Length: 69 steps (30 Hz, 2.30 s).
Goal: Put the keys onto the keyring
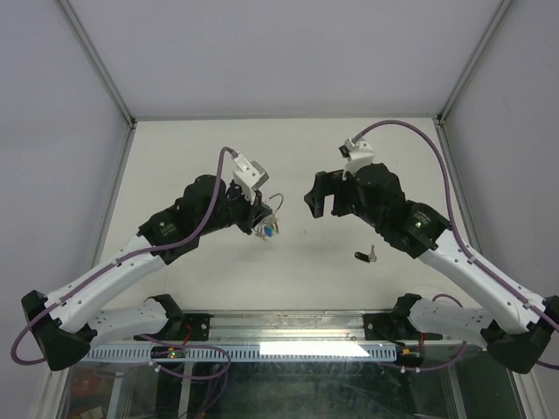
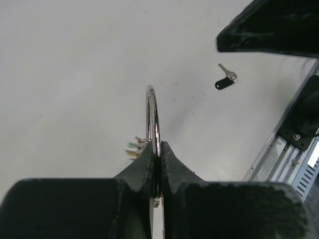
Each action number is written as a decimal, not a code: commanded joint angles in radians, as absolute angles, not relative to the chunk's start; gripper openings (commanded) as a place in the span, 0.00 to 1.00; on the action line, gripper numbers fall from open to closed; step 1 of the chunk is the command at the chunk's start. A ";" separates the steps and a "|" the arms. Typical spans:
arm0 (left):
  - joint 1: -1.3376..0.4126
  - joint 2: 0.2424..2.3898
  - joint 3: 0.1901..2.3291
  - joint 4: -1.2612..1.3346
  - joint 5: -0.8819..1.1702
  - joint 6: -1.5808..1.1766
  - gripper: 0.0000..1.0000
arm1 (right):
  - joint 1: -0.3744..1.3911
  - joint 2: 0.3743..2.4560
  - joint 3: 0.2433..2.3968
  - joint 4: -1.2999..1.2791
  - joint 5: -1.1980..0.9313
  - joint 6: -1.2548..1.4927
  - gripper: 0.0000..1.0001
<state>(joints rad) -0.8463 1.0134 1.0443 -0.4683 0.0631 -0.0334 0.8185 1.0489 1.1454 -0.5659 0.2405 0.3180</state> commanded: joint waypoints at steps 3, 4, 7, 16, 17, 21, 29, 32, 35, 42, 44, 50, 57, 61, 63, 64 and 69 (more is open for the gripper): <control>-0.836 1.077 0.926 -0.150 0.153 -0.124 0.00 | 0.806 0.929 1.111 -0.461 0.110 0.317 0.99; -0.837 1.088 0.901 -0.100 0.163 -0.139 0.00 | 0.806 0.922 1.106 -0.455 0.095 0.308 0.99; -0.843 1.133 0.858 0.015 0.206 -0.175 0.00 | 0.806 0.911 1.090 -0.458 0.079 0.297 0.99; -0.900 1.237 0.716 0.197 0.137 -0.227 0.00 | 0.806 0.910 1.049 -0.497 0.154 0.280 0.99; -0.882 1.233 0.681 0.234 0.136 -0.242 0.00 | 0.806 0.913 1.044 -0.499 0.158 0.284 0.99; -0.799 1.247 0.598 0.352 0.177 -0.278 0.00 | 0.806 0.933 1.031 -0.499 0.160 0.303 0.99; -0.689 1.258 0.537 0.435 0.123 -0.306 0.00 | 0.806 0.960 1.027 -0.514 0.169 0.348 0.99; -0.638 1.260 0.509 0.471 0.107 -0.330 0.01 | 0.806 0.949 0.993 -0.480 0.135 0.340 0.99; -0.583 1.271 0.480 0.515 0.101 -0.352 0.04 | 0.806 0.925 0.948 -0.427 0.115 0.328 0.99; -0.441 1.336 0.457 0.581 0.089 -0.358 0.24 | 0.807 0.894 0.901 -0.410 0.087 0.295 0.99; -0.397 1.348 0.459 0.587 0.055 -0.358 0.32 | 0.806 0.899 0.907 -0.437 0.087 0.298 0.99; -0.275 1.305 0.513 0.494 -0.042 -0.357 0.39 | 0.807 0.895 0.899 -0.471 0.107 0.334 0.99; -0.264 1.224 0.617 0.288 0.088 -0.234 0.52 | 0.806 0.914 0.925 -0.535 0.177 0.336 0.99; -0.473 1.207 0.648 0.131 -0.054 -0.144 0.57 | 0.804 0.923 0.935 -0.557 0.188 0.343 0.99; -0.552 1.201 0.637 0.104 -0.079 -0.140 0.62 | 0.803 0.922 0.934 -0.568 0.198 0.350 0.99; -0.580 1.205 0.633 0.092 -0.084 -0.134 0.64 | 0.800 0.921 0.932 -0.573 0.202 0.355 0.99; -0.754 1.312 0.707 -0.038 -0.210 -0.040 0.69 | 0.755 0.942 0.929 -0.597 0.156 0.369 0.99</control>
<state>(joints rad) -0.6571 1.2457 0.6292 0.0895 -0.0772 -0.1410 0.7845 0.9295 0.8871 -0.5938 0.1703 0.3428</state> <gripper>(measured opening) 0.678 0.991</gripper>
